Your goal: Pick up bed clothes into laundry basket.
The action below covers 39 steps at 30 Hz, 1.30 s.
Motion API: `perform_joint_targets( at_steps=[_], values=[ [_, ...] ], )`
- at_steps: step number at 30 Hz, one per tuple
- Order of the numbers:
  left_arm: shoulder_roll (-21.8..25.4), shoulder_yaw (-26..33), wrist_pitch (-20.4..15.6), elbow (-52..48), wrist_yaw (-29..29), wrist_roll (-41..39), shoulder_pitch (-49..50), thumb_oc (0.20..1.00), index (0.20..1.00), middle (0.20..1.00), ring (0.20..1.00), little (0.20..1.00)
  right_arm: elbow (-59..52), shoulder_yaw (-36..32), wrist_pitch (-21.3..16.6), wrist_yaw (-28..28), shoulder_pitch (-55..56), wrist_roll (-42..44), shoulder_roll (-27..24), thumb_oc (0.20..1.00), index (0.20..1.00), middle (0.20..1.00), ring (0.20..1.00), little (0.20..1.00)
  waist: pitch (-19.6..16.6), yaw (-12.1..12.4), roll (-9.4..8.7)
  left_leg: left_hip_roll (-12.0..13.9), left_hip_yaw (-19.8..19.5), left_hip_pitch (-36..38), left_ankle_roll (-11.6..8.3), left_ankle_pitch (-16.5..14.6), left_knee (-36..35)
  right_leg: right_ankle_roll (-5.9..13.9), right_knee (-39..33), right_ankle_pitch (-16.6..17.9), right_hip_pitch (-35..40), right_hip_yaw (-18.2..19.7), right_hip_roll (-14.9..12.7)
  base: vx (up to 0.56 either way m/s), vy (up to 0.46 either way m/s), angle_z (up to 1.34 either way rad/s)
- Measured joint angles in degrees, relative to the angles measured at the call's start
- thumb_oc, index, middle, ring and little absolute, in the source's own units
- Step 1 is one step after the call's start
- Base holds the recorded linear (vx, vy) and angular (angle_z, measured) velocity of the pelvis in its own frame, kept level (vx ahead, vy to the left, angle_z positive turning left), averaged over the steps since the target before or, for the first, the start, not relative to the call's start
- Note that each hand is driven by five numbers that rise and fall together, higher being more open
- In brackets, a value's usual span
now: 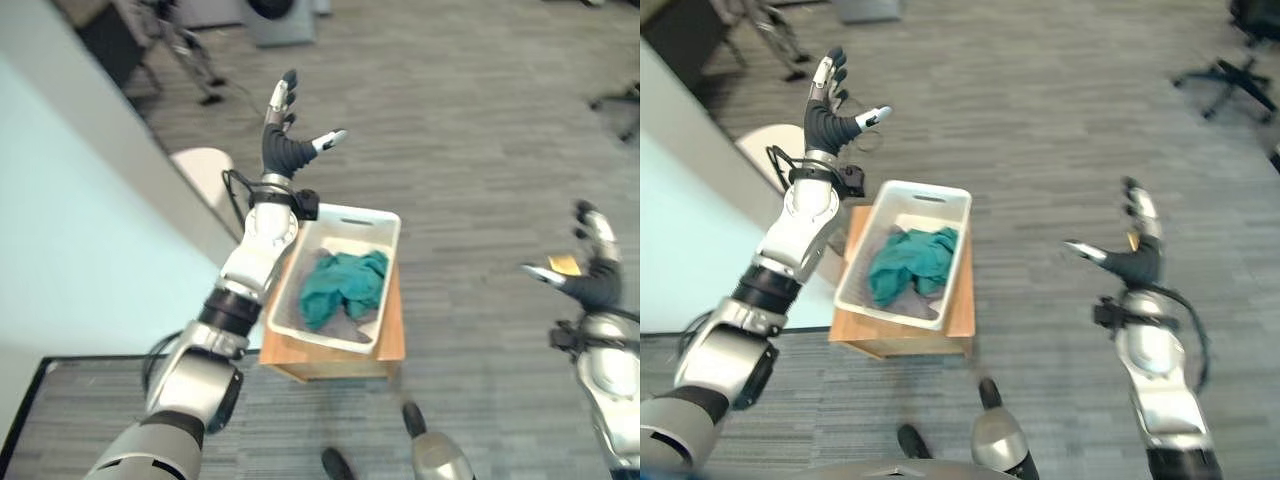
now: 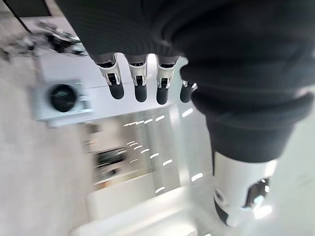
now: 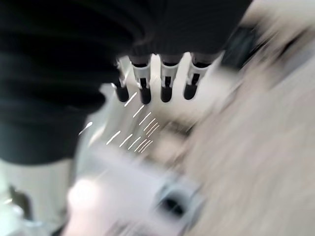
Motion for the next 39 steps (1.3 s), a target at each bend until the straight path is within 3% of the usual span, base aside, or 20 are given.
perform_joint_targets(
  at_steps=[4, 8, 11, 14, 16, 17, 19, 20, 22, 24, 26, 28, 29, 31, 32, 33, 34, 36, 37, 39],
  values=[
    [0.1, 12.3, -3.9, -19.6, -0.5, -1.8, 31.2, 1.000, 1.000, 1.000, 1.000, 1.000, -1.2, 12.5, -1.1, 1.3, -6.0, -6.0, -0.4, 1.000, 1.000, 1.000, 1.000, 1.000, -2.3, 8.6, -0.50, 0.9, -3.0, -0.7, 0.18, 1.2, 0.2, -0.65, 0.5, -1.3, 0.4, -2.8, 0.8, -0.11, -0.055, 0.42],
    [-6.7, 16.6, -5.5, -16.4, -0.7, -7.0, 41.7, 1.000, 1.000, 1.000, 1.000, 1.000, 1.1, 15.2, -1.1, 1.1, -6.6, -7.7, -1.7, 1.000, 1.000, 1.000, 1.000, 1.000, -1.7, 13.7, -1.04, 0.2, -9.8, -5.8, -1.06, 3.1, 0.0, -1.15, 3.7, -2.7, -1.2, -9.4, 0.7, -0.37, -0.092, 0.86],
    [-7.5, 14.0, -5.8, -10.3, -2.4, -9.5, 41.7, 1.000, 1.000, 1.000, 1.000, 1.000, 3.3, 16.6, -0.2, 0.8, -9.0, -7.8, -1.4, 1.000, 1.000, 1.000, 1.000, 1.000, 0.1, 14.5, -6.09, 2.3, 9.2, -6.2, 4.02, -5.0, 1.1, -2.08, 5.5, -3.3, -1.1, -17.3, -4.7, -0.18, -0.104, 1.71],
    [-7.6, 14.9, -6.0, -5.8, -3.5, -10.3, 44.8, 1.000, 1.000, 1.000, 1.000, 1.000, 3.4, 16.3, -0.1, 0.8, -11.9, -7.8, 0.5, 1.000, 1.000, 1.000, 1.000, 1.000, 1.8, 14.7, -7.86, 5.7, 16.2, -4.0, 4.32, -4.5, 15.8, -0.44, 9.0, -6.0, 2.1, -22.6, -10.4, -0.14, -0.030, 1.68],
    [-9.5, 13.3, -4.6, 0.2, -5.7, -10.4, 45.2, 1.000, 1.000, 1.000, 1.000, 1.000, 2.7, 11.5, -0.3, 0.7, -5.9, -7.7, -1.4, 1.000, 1.000, 1.000, 1.000, 1.000, 1.6, 12.7, -6.74, 5.0, 23.5, 0.7, 7.58, -1.8, 20.7, 1.64, 17.7, -7.5, 11.2, -33.2, -16.9, -0.28, 0.193, 3.45],
    [-9.8, 13.1, -4.5, 0.0, -5.6, -10.9, 45.4, 1.000, 1.000, 1.000, 1.000, 1.000, 3.8, 9.5, 0.0, 0.6, -3.4, -7.6, -1.7, 1.000, 1.000, 1.000, 1.000, 1.000, 0.3, 10.8, -5.72, 4.5, 25.6, 0.4, 8.47, -1.1, 17.1, 1.87, 22.5, -8.4, 10.2, -36.2, -17.8, -0.20, 0.253, 3.22],
    [-9.7, 14.9, -4.9, -1.9, -5.3, -12.0, 46.2, 1.000, 1.000, 1.000, 1.000, 1.000, 5.7, 8.9, -0.1, 1.0, -6.1, -7.6, -3.6, 1.000, 1.000, 1.000, 1.000, 1.000, -3.2, 10.5, -0.58, 3.4, 26.9, 0.2, 5.06, -4.2, 2.2, 2.87, 16.5, -13.6, 4.5, -37.1, -9.6, -0.08, 0.247, 2.73],
    [-6.3, 17.7, -4.5, -0.7, -5.5, -12.6, 43.9, 1.000, 1.000, 1.000, 1.000, 1.000, 6.2, 7.8, 0.3, 1.1, -7.4, -7.4, 0.1, 1.000, 1.000, 1.000, 1.000, 1.000, -1.5, 10.7, -6.50, 3.6, 34.5, -0.3, 7.99, -4.0, 6.6, -1.89, 9.3, -8.5, 3.0, -36.0, -12.5, -0.03, 0.283, 2.76],
    [-6.5, 18.5, -3.2, 0.3, -5.6, -12.9, 44.5, 1.000, 1.000, 1.000, 1.000, 1.000, 7.9, 8.1, 0.5, 1.9, -6.1, -7.0, 2.4, 1.000, 1.000, 1.000, 1.000, 1.000, -1.4, 10.1, -8.10, 2.0, 29.2, -0.6, 5.76, -4.8, 9.2, 0.60, 12.9, -5.6, 4.0, -36.4, -15.9, -0.08, 0.249, 2.10],
    [-5.5, 20.3, -2.1, -0.1, -6.1, -13.1, 49.4, 1.000, 1.000, 1.000, 1.000, 1.000, 8.1, 9.0, 0.0, 3.5, -7.0, -6.5, 7.6, 1.000, 1.000, 1.000, 1.000, 1.000, -1.2, 13.7, -8.41, 2.6, 27.7, 0.3, 5.74, -4.9, 10.1, 0.16, 13.1, -4.6, 2.7, -37.7, -16.6, -0.16, 0.242, 0.70],
    [-4.3, 18.9, -1.4, -0.1, -7.6, -12.4, 47.4, 1.000, 1.000, 1.000, 1.000, 1.000, 9.3, 9.6, 0.1, 3.9, -6.6, -4.8, 8.8, 1.000, 1.000, 1.000, 1.000, 1.000, -1.2, 13.3, -9.02, 2.2, 21.1, -0.9, 6.47, -5.3, 11.9, -0.83, 15.7, 0.5, 4.6, -42.7, -19.3, -0.07, 0.083, 1.61],
    [-4.4, 15.1, -1.1, -1.1, -8.7, -11.5, 45.2, 1.000, 1.000, 1.000, 1.000, 1.000, 10.1, 10.0, 0.2, 4.5, -6.4, -4.6, 7.2, 1.000, 1.000, 1.000, 1.000, 1.000, -0.4, 12.1, -6.73, 2.9, 14.8, -1.4, 6.95, -5.0, 11.4, 1.41, 26.1, -1.0, 3.8, -38.6, -21.2, 0.10, 0.101, 1.79],
    [-3.9, 13.9, -1.1, -2.4, -9.7, -10.8, 44.7, 1.000, 1.000, 1.000, 1.000, 1.000, 10.3, 9.9, 0.1, 4.8, -5.8, -4.3, 7.1, 1.000, 1.000, 1.000, 1.000, 1.000, -0.4, 11.4, -7.04, 2.2, 12.2, -1.8, 7.58, -4.6, 10.4, 5.22, 26.0, -4.1, 2.5, -33.5, -20.8, 0.14, 0.126, 1.76],
    [-3.4, 11.1, -1.3, -0.8, -10.1, -9.9, 41.3, 1.000, 1.000, 1.000, 1.000, 1.000, 9.7, 8.3, -0.3, 4.9, -3.4, -3.4, 6.2, 1.000, 1.000, 1.000, 1.000, 1.000, 0.4, 8.7, -5.91, 1.6, 0.4, -5.5, 7.03, -3.6, 11.1, 4.99, 14.8, -9.4, 3.9, -14.5, -12.2, 0.12, 0.160, 2.15],
    [-3.8, 10.2, -1.0, -0.1, -10.5, -9.7, 40.1, 1.000, 1.000, 1.000, 1.000, 1.000, 10.3, 7.8, 0.3, 5.1, -2.3, -2.9, 5.9, 1.000, 1.000, 1.000, 1.000, 1.000, 0.7, 8.0, -5.58, 1.6, -0.8, -5.4, 7.38, -2.1, 8.6, 4.59, 10.9, -10.0, 3.6, -9.2, -10.4, 0.20, 0.253, 2.59],
    [-4.1, 10.0, -0.8, 0.5, -10.8, -9.6, 40.3, 1.000, 1.000, 1.000, 1.000, 1.000, 11.1, 7.4, 0.4, 4.7, -1.1, -2.2, 8.2, 1.000, 1.000, 1.000, 1.000, 1.000, 1.3, 8.2, -5.34, 0.5, -7.8, -8.9, 4.50, 0.3, 10.2, 2.71, 0.0, -12.0, 5.2, 4.0, -4.5, 0.21, 0.178, 2.42],
    [-3.6, 9.6, -0.7, 0.6, -11.1, -9.5, 39.6, 1.000, 1.000, 1.000, 1.000, 1.000, 11.2, 7.0, 0.5, 4.4, -0.1, -1.8, 9.0, 1.000, 1.000, 1.000, 1.000, 1.000, 1.2, 7.4, -6.65, -1.6, -10.9, -9.9, 4.63, 1.9, 9.7, 1.80, -0.2, -15.2, 6.3, 7.2, -3.3, 0.18, 0.153, 3.93],
    [-5.0, 9.6, 0.3, 1.8, -11.9, -8.7, 39.0, 1.000, 1.000, 1.000, 1.000, 1.000, 12.7, 6.2, 1.8, 4.7, 0.7, -0.5, 7.6, 1.000, 1.000, 1.000, 1.000, 1.000, 2.2, 4.9, -7.00, -2.8, -13.1, -8.6, 4.64, 2.8, 4.6, 0.23, 3.2, -12.2, 8.3, 8.8, -1.0, 0.10, 0.056, 3.24],
    [-4.1, 12.3, 0.2, 0.0, -11.7, -8.2, 45.1, 1.000, 1.000, 1.000, 1.000, 1.000, 13.7, 8.4, 1.8, 5.3, -2.3, -0.1, 7.5, 1.000, 1.000, 1.000, 1.000, 1.000, 2.3, 9.3, -5.70, -2.2, -11.2, -6.7, 3.41, 1.7, 6.2, -0.73, 8.6, -13.5, 5.8, 9.7, 0.2, 0.05, 0.027, 0.73],
    [-4.1, 14.5, 0.5, -0.1, -11.0, -7.8, 49.3, 1.000, 1.000, 1.000, 1.000, 1.000, 13.3, 10.1, 1.0, 5.3, -4.9, 0.3, 7.3, 1.000, 1.000, 1.000, 1.000, 1.000, 2.6, 10.4, -4.06, -2.8, -12.6, -4.4, 3.82, 1.8, 4.9, -0.01, 13.0, -14.7, 3.8, 9.6, 0.5, 0.06, -0.028, 0.62]
  ],
)
